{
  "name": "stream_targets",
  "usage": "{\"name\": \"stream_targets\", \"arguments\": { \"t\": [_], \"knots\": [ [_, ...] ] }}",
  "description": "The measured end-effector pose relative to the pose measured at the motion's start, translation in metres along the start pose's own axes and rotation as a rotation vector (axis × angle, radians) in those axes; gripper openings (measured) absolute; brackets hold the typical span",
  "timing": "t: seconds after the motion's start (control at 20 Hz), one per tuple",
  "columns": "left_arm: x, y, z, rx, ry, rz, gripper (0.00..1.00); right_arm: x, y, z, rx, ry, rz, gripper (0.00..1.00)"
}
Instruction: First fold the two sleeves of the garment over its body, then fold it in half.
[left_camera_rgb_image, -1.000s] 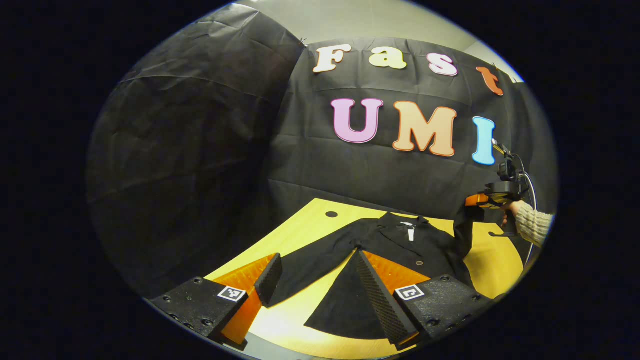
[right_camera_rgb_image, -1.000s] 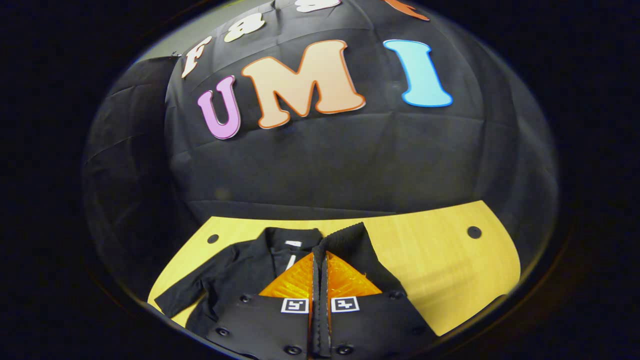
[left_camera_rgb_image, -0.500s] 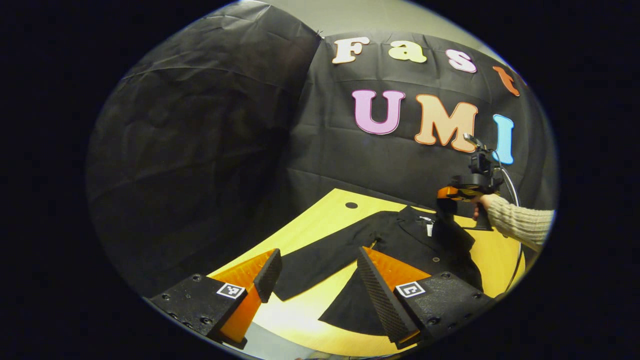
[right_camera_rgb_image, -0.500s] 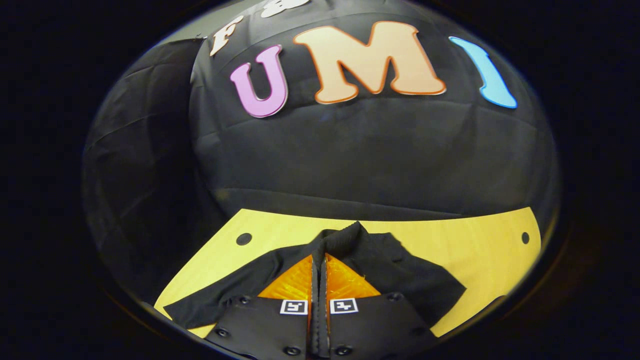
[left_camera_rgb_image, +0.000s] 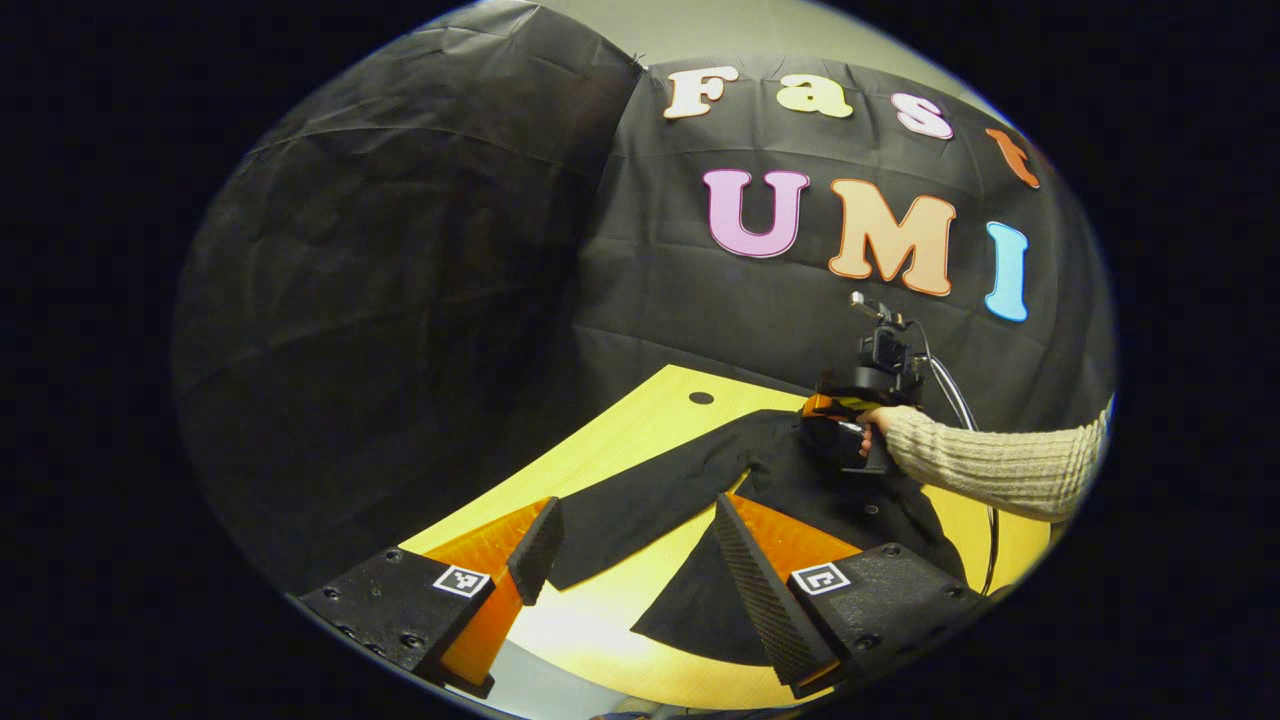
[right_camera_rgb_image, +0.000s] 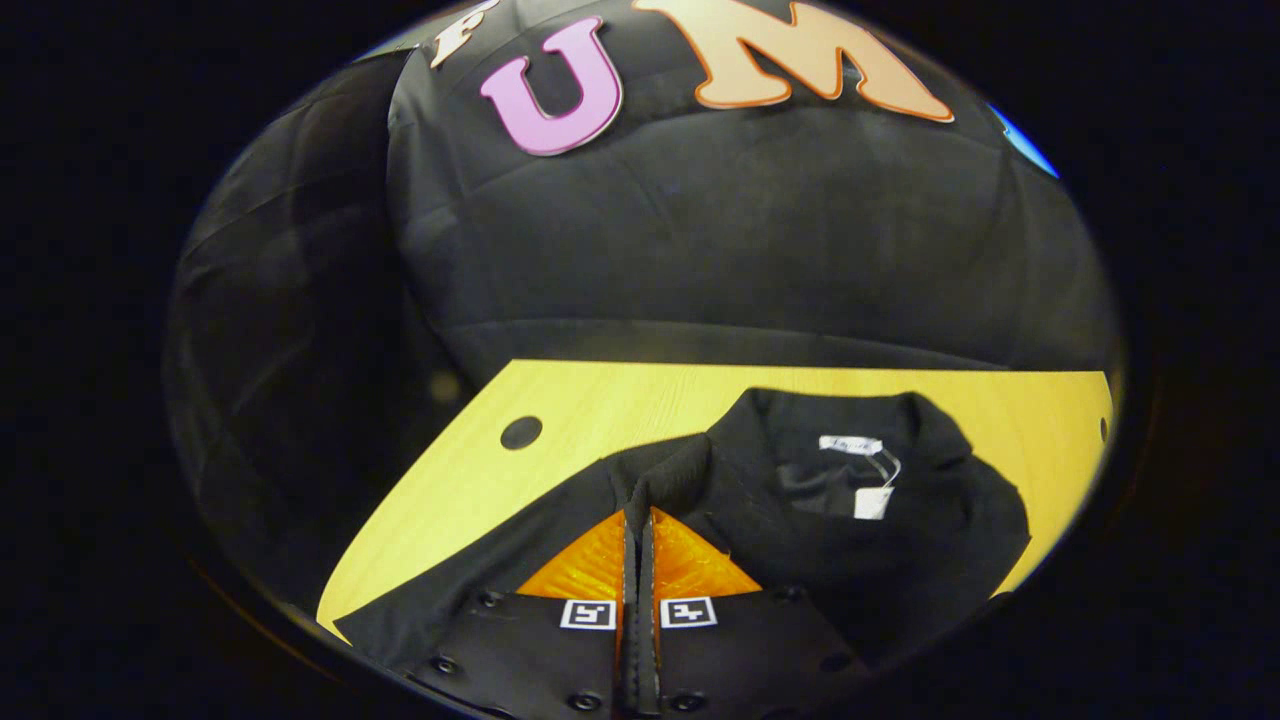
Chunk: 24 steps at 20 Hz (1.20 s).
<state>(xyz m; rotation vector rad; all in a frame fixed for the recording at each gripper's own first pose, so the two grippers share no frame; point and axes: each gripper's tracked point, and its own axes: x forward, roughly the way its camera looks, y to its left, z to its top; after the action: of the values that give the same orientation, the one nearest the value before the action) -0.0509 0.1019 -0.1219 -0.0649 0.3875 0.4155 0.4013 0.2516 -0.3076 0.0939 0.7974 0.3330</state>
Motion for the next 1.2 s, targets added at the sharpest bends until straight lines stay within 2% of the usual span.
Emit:
{"name": "stream_targets", "arguments": {
  "t": [0.15, 0.3, 0.45, 0.6, 0.75, 0.8, 0.85, 0.9, 0.95, 1.2],
  "knots": [
    [-0.001, 0.005, -0.009, -0.004, 0.014, 0.010, 0.94, 0.013, -0.001, -0.012, 0.020, 0.027, -0.047, 0.04],
    [-0.001, 0.013, -0.018, 0.006, 0.030, 0.027, 0.94, 0.015, 0.009, -0.013, 0.064, 0.043, -0.021, 0.09],
    [-0.002, 0.015, -0.020, 0.005, 0.035, 0.030, 0.94, 0.009, 0.029, -0.012, 0.129, 0.073, 0.035, 0.52],
    [0.001, 0.016, -0.025, 0.004, 0.045, 0.027, 0.94, 0.006, 0.019, -0.001, 0.105, 0.038, 0.005, 0.93],
    [0.007, 0.017, -0.026, 0.016, 0.050, 0.023, 0.94, -0.001, 0.009, 0.007, 0.101, 0.009, -0.004, 0.98],
    [0.010, 0.019, -0.026, 0.017, 0.049, 0.023, 0.94, -0.007, 0.007, 0.011, 0.110, -0.001, -0.001, 0.93],
    [0.013, 0.019, -0.026, 0.016, 0.047, 0.020, 0.94, -0.014, 0.004, 0.016, 0.116, -0.013, -0.005, 0.94],
    [0.017, 0.020, -0.028, 0.015, 0.049, 0.018, 0.94, -0.024, 0.000, 0.022, 0.116, -0.030, -0.006, 0.93],
    [0.023, 0.022, -0.031, 0.018, 0.053, 0.017, 0.94, -0.033, -0.003, 0.028, 0.111, -0.049, -0.005, 0.98],
    [0.049, 0.035, -0.050, 0.074, 0.088, 0.023, 0.94, -0.098, -0.036, 0.041, 0.047, -0.156, -0.032, 0.98]
  ]
}}
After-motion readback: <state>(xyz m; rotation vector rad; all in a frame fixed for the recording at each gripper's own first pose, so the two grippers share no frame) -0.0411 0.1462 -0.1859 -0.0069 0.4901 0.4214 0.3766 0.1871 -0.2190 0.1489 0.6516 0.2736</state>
